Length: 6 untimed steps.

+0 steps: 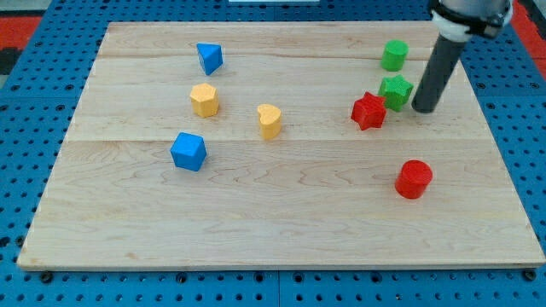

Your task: Push green star towards center

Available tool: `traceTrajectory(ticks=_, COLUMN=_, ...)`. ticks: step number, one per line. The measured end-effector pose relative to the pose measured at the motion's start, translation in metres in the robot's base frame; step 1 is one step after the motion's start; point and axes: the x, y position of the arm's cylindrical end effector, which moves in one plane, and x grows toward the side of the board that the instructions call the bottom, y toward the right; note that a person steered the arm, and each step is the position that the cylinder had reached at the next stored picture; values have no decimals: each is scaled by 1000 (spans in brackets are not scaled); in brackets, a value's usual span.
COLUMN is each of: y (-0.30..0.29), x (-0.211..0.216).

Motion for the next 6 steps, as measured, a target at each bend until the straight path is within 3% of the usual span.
traceTrajectory(ticks=1, y=-7, x=-21)
traceTrajectory(ticks=3, y=-107, x=-16)
traceTrajectory(ticks=4, y=-91, x=-44)
traceTrajectory(ticks=5, y=-122, x=-72)
traceTrajectory(ticks=6, y=-175, x=-54)
